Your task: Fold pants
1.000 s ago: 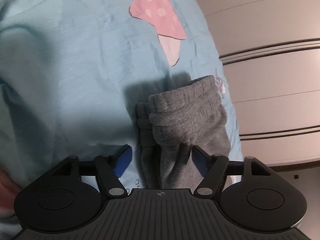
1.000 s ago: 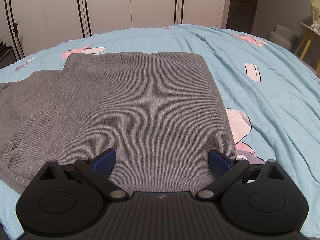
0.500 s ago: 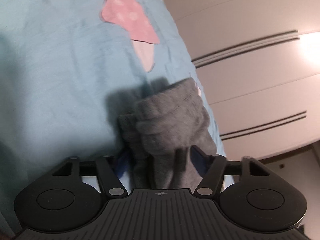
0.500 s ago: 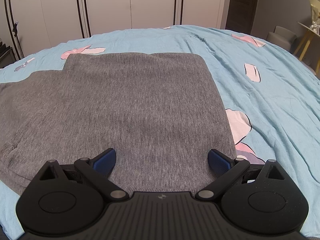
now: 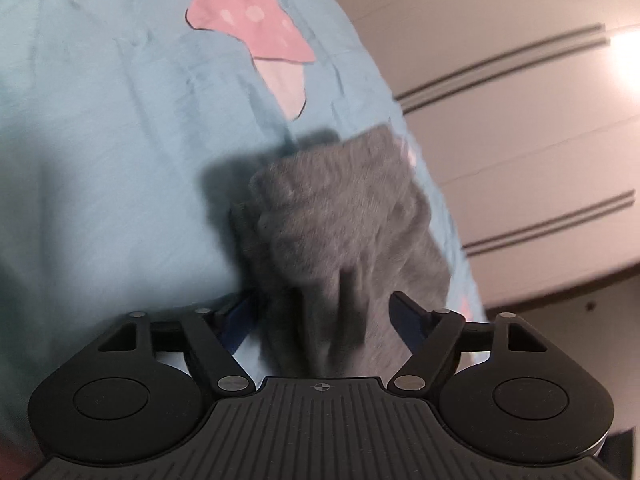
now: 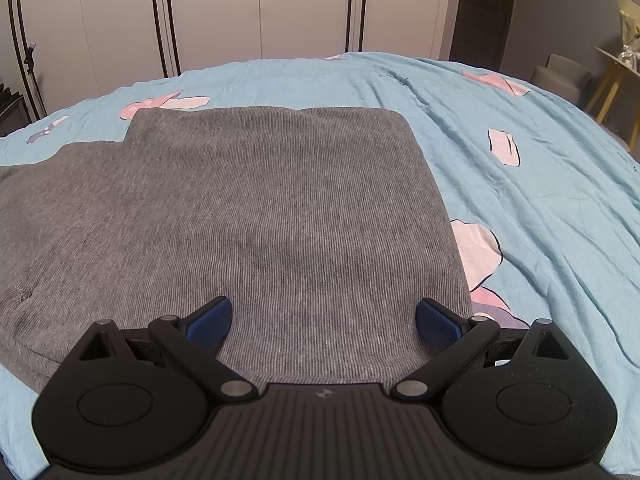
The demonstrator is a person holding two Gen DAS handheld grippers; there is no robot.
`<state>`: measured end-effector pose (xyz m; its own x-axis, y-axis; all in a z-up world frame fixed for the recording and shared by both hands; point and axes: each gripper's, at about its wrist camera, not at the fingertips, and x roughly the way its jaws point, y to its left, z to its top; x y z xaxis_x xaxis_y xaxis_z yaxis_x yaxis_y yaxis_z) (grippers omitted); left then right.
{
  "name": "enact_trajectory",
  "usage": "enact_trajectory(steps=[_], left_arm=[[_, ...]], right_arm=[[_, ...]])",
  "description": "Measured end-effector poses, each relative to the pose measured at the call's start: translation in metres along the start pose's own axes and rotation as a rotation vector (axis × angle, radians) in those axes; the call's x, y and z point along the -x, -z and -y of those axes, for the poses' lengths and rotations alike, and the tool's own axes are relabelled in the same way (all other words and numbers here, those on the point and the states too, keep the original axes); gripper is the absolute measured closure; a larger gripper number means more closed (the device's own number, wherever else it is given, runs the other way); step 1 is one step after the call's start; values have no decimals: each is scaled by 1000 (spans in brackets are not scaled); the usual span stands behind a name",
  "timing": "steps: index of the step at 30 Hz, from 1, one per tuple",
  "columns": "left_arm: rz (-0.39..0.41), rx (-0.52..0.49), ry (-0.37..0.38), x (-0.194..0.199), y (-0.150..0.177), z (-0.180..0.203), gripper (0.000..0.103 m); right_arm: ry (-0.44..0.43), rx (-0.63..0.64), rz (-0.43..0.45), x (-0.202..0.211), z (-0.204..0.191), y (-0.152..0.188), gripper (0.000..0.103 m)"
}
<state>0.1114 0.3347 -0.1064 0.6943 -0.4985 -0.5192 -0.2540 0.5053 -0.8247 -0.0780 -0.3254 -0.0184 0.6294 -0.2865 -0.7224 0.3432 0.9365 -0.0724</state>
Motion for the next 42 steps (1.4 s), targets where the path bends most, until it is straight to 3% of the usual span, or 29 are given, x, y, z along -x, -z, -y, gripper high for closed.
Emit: enact_trajectory(steps=[2, 4, 6, 8, 9, 11, 12, 14, 16, 18, 20, 22, 23, 24, 25, 27, 29, 31, 33, 35, 39, 42], left_arm=[[10, 27, 8, -6, -5, 3, 15], [10, -29, 66, -12, -7, 11, 18], [29, -93, 139, -7, -4, 14, 44], [30, -66, 210, -9, -6, 3, 51], [14, -32, 189, -15, -8, -2, 50], [-35, -25, 73, -31, -10, -6, 56], [-36, -49, 48, -35, -9, -1, 51], [-21, -106, 71, -37, -8, 14, 35], [-12, -117, 114, -39, -6, 26, 36], [15, -231, 161, -37, -1, 41, 69], [1, -242, 158, -42, -3, 44, 69], [-21, -203, 74, -52, -7, 40, 63], [-43, -184, 6, -58, -9, 36, 45], [-63, -162, -37, -64, -10, 33, 47], [-62, -163, -42, -66, -10, 34, 45], [-84, -172, -45, -69, -10, 43, 26], [-106, -177, -70, -73, -11, 54, 17], [-105, -161, -134, -79, -13, 62, 26], [-98, -128, -175, -76, -12, 62, 81], [-83, -121, -136, -65, -8, 64, 86], [16, -305, -173, -34, 11, 105, 89], [88, -450, -150, 1, 35, 149, 89]], right_arm=[[2, 0, 3, 0, 0, 0, 5], [4, 1, 4, 0, -1, 0, 5], [5, 2, 3, 0, -1, 0, 5], [7, 3, 2, 1, -1, 0, 5], [8, 2, 2, 0, -2, 0, 5], [12, 3, 4, 0, -3, 0, 5], [13, 4, 6, -1, -3, 0, 5], [14, 5, 7, -1, -3, -1, 5], [15, 5, 8, -1, -3, 0, 5], [16, 5, 8, 0, -4, 0, 5], [16, 4, 7, 0, -4, 0, 5], [17, 5, 8, -1, -4, 0, 5], [17, 5, 8, 0, -4, 0, 5], [16, 4, 8, 0, -3, 0, 5], [16, 3, 8, 0, -4, 0, 5], [15, 4, 9, 0, -4, 0, 5], [15, 4, 11, 0, -4, 0, 5], [15, 3, 13, 0, -4, 0, 5], [14, 1, 12, 0, -3, 0, 5], [10, -2, 13, 1, -2, 0, 5], [3, -19, 11, 4, 2, -4, 5], [5, -55, 33, 10, 12, -9, 5]])
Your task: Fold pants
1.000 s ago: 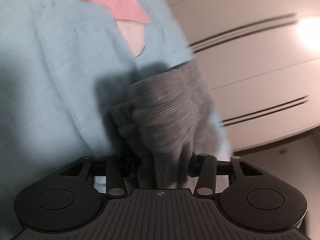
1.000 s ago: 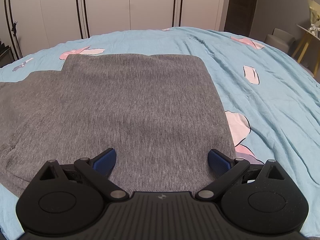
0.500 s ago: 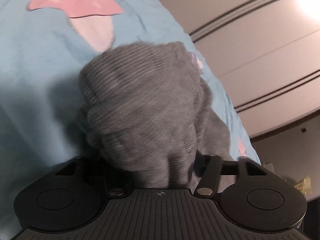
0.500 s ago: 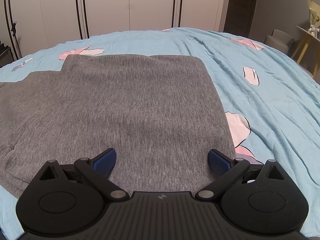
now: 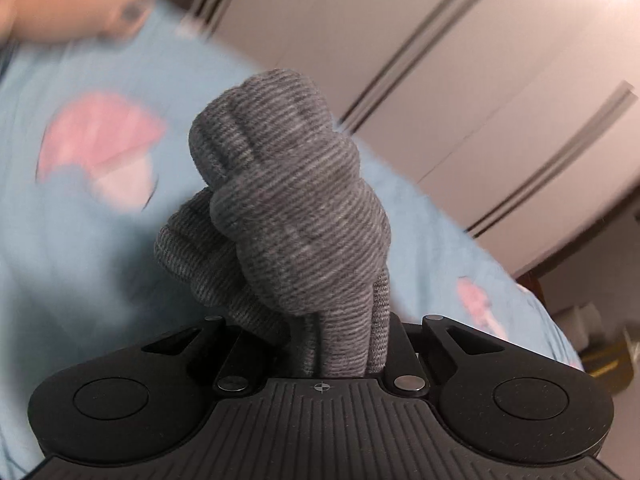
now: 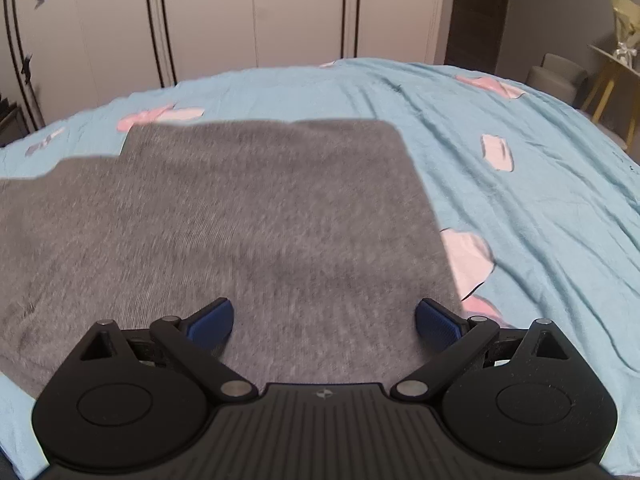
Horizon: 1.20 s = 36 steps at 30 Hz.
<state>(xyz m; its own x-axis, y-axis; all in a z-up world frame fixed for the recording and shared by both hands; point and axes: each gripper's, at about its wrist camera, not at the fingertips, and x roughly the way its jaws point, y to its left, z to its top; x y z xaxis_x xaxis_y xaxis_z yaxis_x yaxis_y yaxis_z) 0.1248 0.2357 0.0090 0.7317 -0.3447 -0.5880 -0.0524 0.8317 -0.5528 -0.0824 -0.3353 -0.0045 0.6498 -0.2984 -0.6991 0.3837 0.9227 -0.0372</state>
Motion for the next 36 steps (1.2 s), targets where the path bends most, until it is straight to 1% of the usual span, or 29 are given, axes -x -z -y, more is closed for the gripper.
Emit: enact_trajectory(steps=[1, 3, 4, 6, 8, 9, 10, 11, 13, 15, 17, 19, 20, 21, 22, 23, 24, 25, 26, 27, 28, 29, 30, 31, 32, 33, 34, 35, 36], left_arm=[[29, -47, 12, 13, -1, 19, 89], [93, -125, 62, 35, 1, 60, 89], [119, -170, 95, 45, 4, 85, 89], [137, -244, 154, 61, 18, 134, 89], [134, -328, 195, 66, 38, 178, 89], [127, -351, 215, 66, 50, 198, 89], [113, -384, 240, 56, 65, 222, 89], [98, -416, 246, 49, 81, 242, 89], [50, -480, 236, 28, 115, 281, 89], [52, -613, 188, 13, 161, 318, 88], [47, -777, 136, -5, 218, 353, 88], [-1, -915, 76, -23, 273, 376, 88], [-36, -982, 54, -29, 304, 383, 85], [-72, -1061, 2, -36, 334, 390, 81], [-84, -1160, -57, -41, 364, 396, 79], [-67, -1269, -105, -44, 390, 399, 75], [-25, -1378, -157, -43, 412, 400, 73], [15, -1455, -197, -34, 422, 391, 71], [17, -1468, -204, -29, 427, 393, 68], [-19, -1427, -185, -23, 421, 394, 65], [-67, -1366, -152, -23, 406, 395, 56], [-125, -1286, -73, -23, 387, 401, 41], [-195, -1201, 62, -11, 373, 395, 18], [-249, -1142, 184, -8, 352, 391, 9], [-289, -1088, 301, 3, 347, 383, 5], [-313, -1038, 389, 11, 337, 373, 5], [-335, -994, 440, 16, 327, 364, 5], [-345, -955, 470, 20, 316, 358, 5], [-333, -902, 493, 29, 304, 348, 5]], right_arm=[[-8, -24, 12, 3, 5, -2, 5], [-28, -84, 49, 12, 17, -5, 5], [-24, -109, 73, 17, 22, -6, 5], [15, -148, 109, 25, 33, -9, 5], [57, -192, 148, 37, 47, -12, 5], [71, -222, 165, 43, 55, -14, 5], [87, -257, 180, 49, 64, -15, 5], [97, -297, 201, 57, 73, -15, 5], [89, -362, 234, 71, 91, -14, 5], [73, -418, 265, 84, 107, -14, 5], [57, -459, 281, 94, 121, -9, 5], [45, -479, 284, 100, 130, -4, 5], [43, -487, 282, 101, 136, -1, 5], [43, -496, 281, 103, 142, 2, 5], [42, -505, 279, 104, 146, 7, 5], [39, -514, 271, 104, 152, 11, 5], [32, -532, 259, 103, 158, 14, 5], [14, -560, 248, 102, 165, 18, 5], [-12, -584, 238, 103, 170, 23, 5], [-38, -605, 229, 101, 174, 26, 5], [-57, -619, 225, 98, 177, 27, 5], [-72, -627, 222, 96, 178, 28, 5], [-82, -631, 211, 93, 179, 28, 5], [-90, -630, 200, 93, 179, 28, 5], [-99, -627, 193, 91, 179, 27, 5], [-108, -619, 189, 89, 178, 26, 5], [-114, -607, 187, 90, 176, 26, 5], [-121, -593, 184, 90, 173, 24, 5], [-129, -581, 176, 90, 169, 23, 5]])
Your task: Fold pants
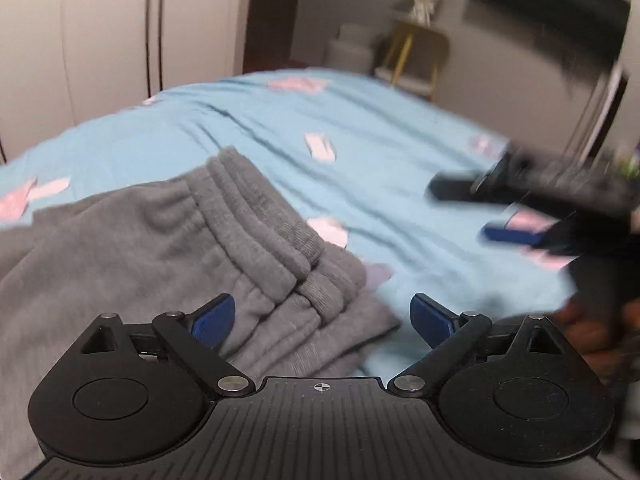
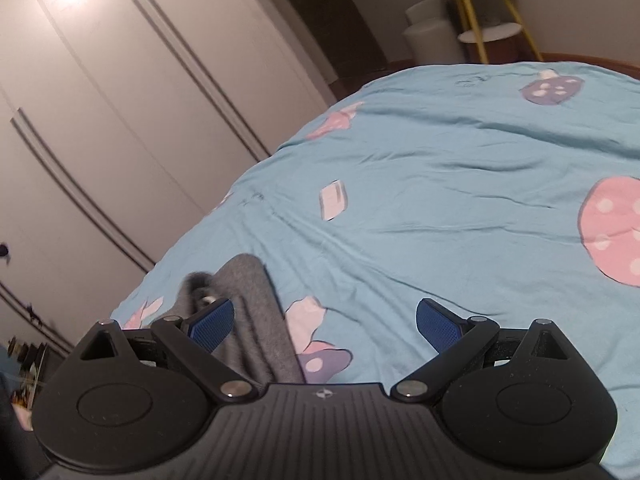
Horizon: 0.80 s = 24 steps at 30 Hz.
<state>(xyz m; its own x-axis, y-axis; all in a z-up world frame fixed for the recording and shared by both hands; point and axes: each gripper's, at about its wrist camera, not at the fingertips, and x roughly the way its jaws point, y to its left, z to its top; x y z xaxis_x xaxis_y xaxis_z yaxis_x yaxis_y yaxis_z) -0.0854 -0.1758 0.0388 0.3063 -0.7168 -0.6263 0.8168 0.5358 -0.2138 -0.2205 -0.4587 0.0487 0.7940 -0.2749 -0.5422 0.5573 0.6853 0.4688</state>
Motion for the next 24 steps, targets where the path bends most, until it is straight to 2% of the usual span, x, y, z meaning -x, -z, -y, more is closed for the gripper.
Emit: enact_trajectory(steps=[2, 4, 6, 9, 11, 12, 13, 14, 15, 16, 18, 21, 23, 24], left_arm=[[72, 82, 21, 25, -4, -14, 5], [140, 186, -28, 46, -13, -49, 5], [179, 301, -158, 68, -12, -85, 3], [190, 487, -411, 87, 2, -146, 3], [221, 590, -526, 99, 21, -181, 3], [248, 646, -574, 103, 35, -197, 3], [259, 717, -601, 104, 44, -214, 3], [261, 793, -591, 104, 51, -230, 3], [264, 867, -553, 105, 56, -243, 3], [274, 936, -523, 105, 61, -254, 3], [300, 1006, -492, 99, 64, -267, 3], [278, 982, -457, 91, 60, -270, 3], [233, 967, -441, 86, 60, -264, 3], [223, 961, -428, 84, 59, -265, 3]], right_arm=[[-19, 21, -23, 0, -10, 3, 5], [-39, 59, -41, -1, -22, 7, 5], [-64, 104, -56, -8, -39, 10, 5], [-91, 169, -69, -25, -69, 13, 5], [-104, 192, -80, -41, -88, 12, 9], [-114, 209, -86, -49, -97, 13, 18], [-122, 236, -94, -56, -105, 14, 34], [-113, 269, -111, -64, -114, 18, 43], [-95, 301, -130, -71, -121, 23, 60], [-80, 327, -150, -77, -127, 29, 68], [-59, 352, -155, -80, -129, 40, 70], [-93, 363, -147, -71, -130, 40, 82], [-87, 349, -161, -70, -129, 38, 82], [-85, 346, -169, -73, -128, 37, 77]])
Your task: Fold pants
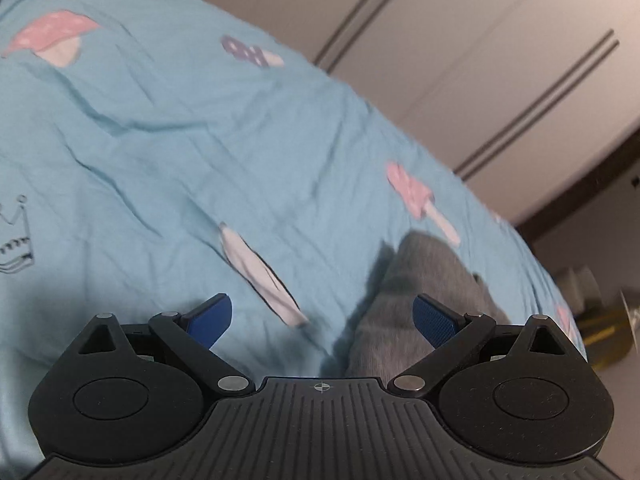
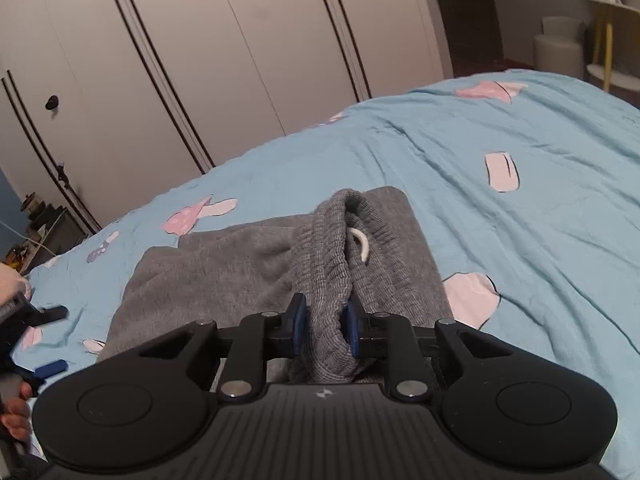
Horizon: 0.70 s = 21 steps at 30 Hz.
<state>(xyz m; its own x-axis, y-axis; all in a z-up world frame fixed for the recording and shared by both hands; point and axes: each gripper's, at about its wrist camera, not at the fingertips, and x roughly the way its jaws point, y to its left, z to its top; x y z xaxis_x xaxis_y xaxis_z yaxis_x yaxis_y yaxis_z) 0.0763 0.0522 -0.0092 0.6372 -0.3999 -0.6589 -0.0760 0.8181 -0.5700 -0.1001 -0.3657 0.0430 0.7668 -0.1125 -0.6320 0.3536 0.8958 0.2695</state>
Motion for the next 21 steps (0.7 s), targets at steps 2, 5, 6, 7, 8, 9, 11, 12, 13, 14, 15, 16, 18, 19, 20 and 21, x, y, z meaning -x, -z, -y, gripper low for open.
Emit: enact_trajectory(steps=[2, 5, 6, 7, 8, 9, 11, 12, 13, 14, 15, 16, 18, 19, 20, 21], left_arm=[[-6, -8, 11, -7, 2, -1, 3], [-18, 12, 7, -12, 3, -5, 3], [-31, 30, 1, -13, 2, -8, 3], [-41, 47, -6, -14, 2, -10, 3], [-51, 62, -14, -15, 2, -12, 3], [-56, 75, -25, -15, 1, -14, 3], [-54, 98, -33, -15, 1, -18, 3], [-49, 109, -32, -13, 0, -20, 3], [-43, 118, -28, -10, 0, -22, 3], [-39, 122, -24, -9, 0, -23, 3], [-38, 122, -24, -9, -1, -23, 3], [-45, 118, -31, -11, -1, -23, 3], [-72, 102, -43, -15, -1, -21, 3], [-84, 92, -53, -17, -1, -20, 3], [-89, 80, -62, -18, 0, -19, 3], [-90, 69, -65, -17, 1, -18, 3]], right_arm=[[-6, 2, -18, -7, 2, 1, 70], [-10, 57, -34, -16, -6, -2, 69], [-12, 77, -37, -18, -9, -3, 80], [-22, 82, -45, -19, -10, -5, 86], [-31, 70, -53, -20, -9, -7, 86], [-38, 57, -59, -18, -7, -9, 88], [-71, 6, -62, -8, 0, -13, 91], [-104, -41, -56, 1, 5, -15, 92], [-148, -104, -47, 12, 14, -16, 92], [-189, -177, -33, 22, 26, -14, 92], [-216, -229, -21, 29, 38, -11, 92], [-194, -264, -11, 32, 51, -5, 92], [-112, -255, -74, 18, 67, 7, 91], [-97, -261, -105, 9, 73, 12, 90], [-109, -273, -104, 7, 75, 13, 90], [-108, -246, -104, 10, 71, 9, 90]])
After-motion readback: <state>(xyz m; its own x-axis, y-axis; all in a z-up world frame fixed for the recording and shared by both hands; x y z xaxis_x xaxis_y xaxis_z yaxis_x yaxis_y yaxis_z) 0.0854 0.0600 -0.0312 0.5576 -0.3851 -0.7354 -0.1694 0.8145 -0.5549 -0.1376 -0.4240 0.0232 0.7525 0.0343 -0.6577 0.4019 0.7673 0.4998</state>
